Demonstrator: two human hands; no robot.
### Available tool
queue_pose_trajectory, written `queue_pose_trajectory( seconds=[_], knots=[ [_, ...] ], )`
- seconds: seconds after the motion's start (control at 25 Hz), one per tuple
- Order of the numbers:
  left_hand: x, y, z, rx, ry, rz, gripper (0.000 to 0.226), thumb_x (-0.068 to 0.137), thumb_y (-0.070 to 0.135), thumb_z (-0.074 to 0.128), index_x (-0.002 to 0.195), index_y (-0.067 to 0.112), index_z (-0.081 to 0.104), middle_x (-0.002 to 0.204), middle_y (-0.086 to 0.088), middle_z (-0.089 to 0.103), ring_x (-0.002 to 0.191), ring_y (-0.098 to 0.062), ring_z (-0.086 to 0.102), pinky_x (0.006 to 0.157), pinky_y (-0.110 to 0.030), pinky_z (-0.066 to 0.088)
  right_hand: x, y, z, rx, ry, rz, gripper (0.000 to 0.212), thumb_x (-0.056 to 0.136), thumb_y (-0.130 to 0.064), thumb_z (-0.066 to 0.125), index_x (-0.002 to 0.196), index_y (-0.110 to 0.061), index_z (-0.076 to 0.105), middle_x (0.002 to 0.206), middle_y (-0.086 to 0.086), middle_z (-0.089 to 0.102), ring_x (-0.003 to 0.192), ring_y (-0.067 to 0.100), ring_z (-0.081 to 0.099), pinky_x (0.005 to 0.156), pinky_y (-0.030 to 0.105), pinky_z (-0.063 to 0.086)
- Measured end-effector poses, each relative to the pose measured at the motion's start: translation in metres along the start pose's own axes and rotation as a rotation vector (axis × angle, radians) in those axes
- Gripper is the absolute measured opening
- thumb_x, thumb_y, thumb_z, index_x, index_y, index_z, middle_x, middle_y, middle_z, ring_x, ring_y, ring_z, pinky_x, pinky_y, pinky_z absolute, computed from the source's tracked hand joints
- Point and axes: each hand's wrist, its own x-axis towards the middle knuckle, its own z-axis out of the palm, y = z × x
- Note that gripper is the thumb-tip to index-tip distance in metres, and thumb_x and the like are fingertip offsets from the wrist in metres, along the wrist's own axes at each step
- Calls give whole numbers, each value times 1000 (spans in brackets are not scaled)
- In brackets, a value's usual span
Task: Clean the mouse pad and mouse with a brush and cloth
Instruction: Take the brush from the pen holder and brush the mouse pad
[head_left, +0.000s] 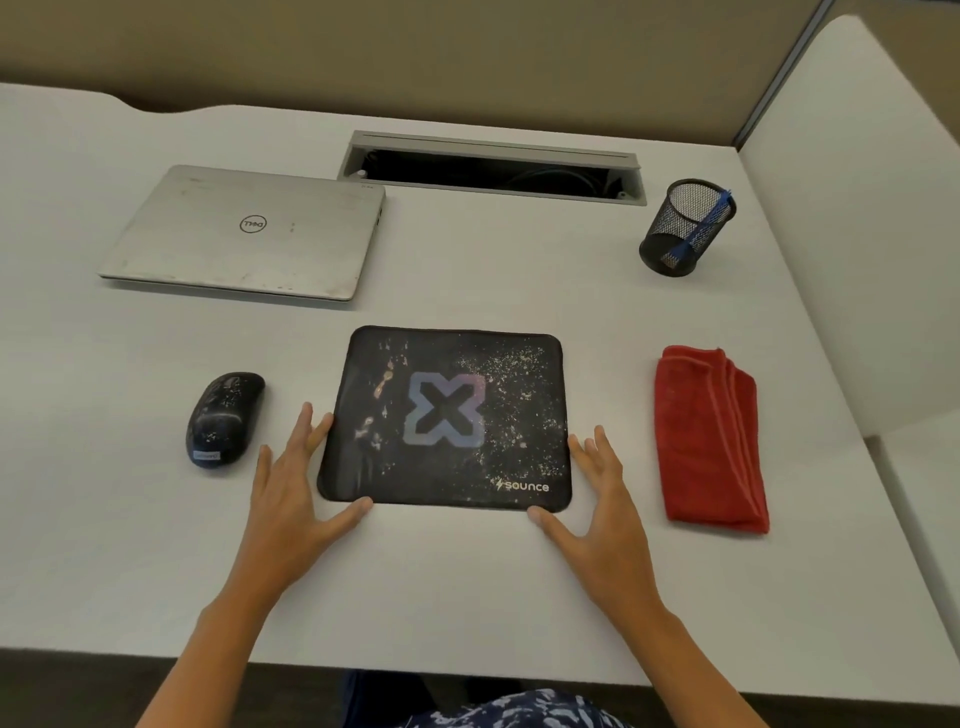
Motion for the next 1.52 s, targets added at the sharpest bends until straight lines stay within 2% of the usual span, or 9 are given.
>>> queue_pose_trajectory(
  seconds=[0.32, 0.52, 0.76, 1.0, 1.08, 1.16, 1.28, 1.4, 1.52],
  knots=[
    [15, -4, 0, 18, 3, 12, 98, 74, 51, 74, 151, 32, 17, 156, 30, 6, 134, 23, 10, 122, -41, 2, 14, 0, 1, 22, 18, -6, 105, 72, -46, 76, 149, -35, 6, 145, -26, 38, 137, -10, 24, 106, 16, 24],
    [38, -3, -2, 16, 7, -9, 103, 73, 43, 77, 152, 28, 13, 141, 51, 8, 131, 23, 13, 121, -41, 3, 38, -3, 1, 22, 36, -3, 104, 72, -46, 77, 148, -34, 7, 143, -26, 41, 136, -10, 25, 108, 21, 25],
    [61, 0, -2, -9, 24, 4, 102, 76, 45, 75, 153, 26, 11, 136, 52, 9, 139, 6, 22, 122, -41, 0, 62, -6, 3, 30, 49, -8, 101, 74, -43, 76, 147, -33, 8, 143, -21, 43, 138, -5, 27, 109, 24, 27],
    [62, 1, -2, -85, 30, 0, 100, 78, 45, 75, 152, 31, 9, 149, 25, 27, 140, -1, 27, 121, -41, 0, 62, -3, 2, 55, 49, -24, 94, 75, -42, 75, 146, -32, 15, 142, -21, 44, 132, -11, 30, 106, 20, 27],
    [63, 7, -2, -133, 71, -24, 89, 81, 51, 66, 151, 33, 15, 152, 18, 31, 140, -2, 26, 121, -37, 2, 64, -6, -2, 95, 125, -50, 80, 78, -38, 74, 142, -29, 27, 135, -26, 47, 126, -13, 37, 103, 16, 31],
    [67, 14, 0, -131, 119, -7, 77, 84, 51, 58, 149, 31, 23, 151, 15, 32, 139, -2, 26, 120, -34, 4, 72, -9, -11, 78, 281, -140, 58, 83, -27, 71, 133, -23, 42, 126, -21, 55, 119, -3, 48, 100, 18, 40],
    [79, 24, 8, -103, 115, -3, 63, 93, 39, 57, 148, 22, 30, 152, 2, 37, 139, -17, 34, 119, -47, 19, 100, -18, -37, 22, 517, -286, 29, 88, -12, 64, 117, -14, 57, 112, -4, 64, 102, 8, 58, 87, 23, 49],
    [94, 26, 13, -144, 111, -97, 54, 97, 36, 42, 146, 16, 34, 148, -8, 43, 135, -28, 39, 115, -53, 26, 148, -25, -78, -36, 683, -317, 19, 90, -9, 59, 110, -9, 61, 104, 1, 65, 89, 9, 59, 75, 11, 47],
    [101, 20, 16, -71, 143, -92, 46, 103, 32, 31, 147, 17, 33, 148, -8, 43, 137, -29, 37, 119, -48, 18, 208, -31, -120, -23, 809, -265, 21, 89, -4, 56, 109, -6, 62, 99, 6, 64, 84, 13, 58, 69, 12, 46]
  ],
)
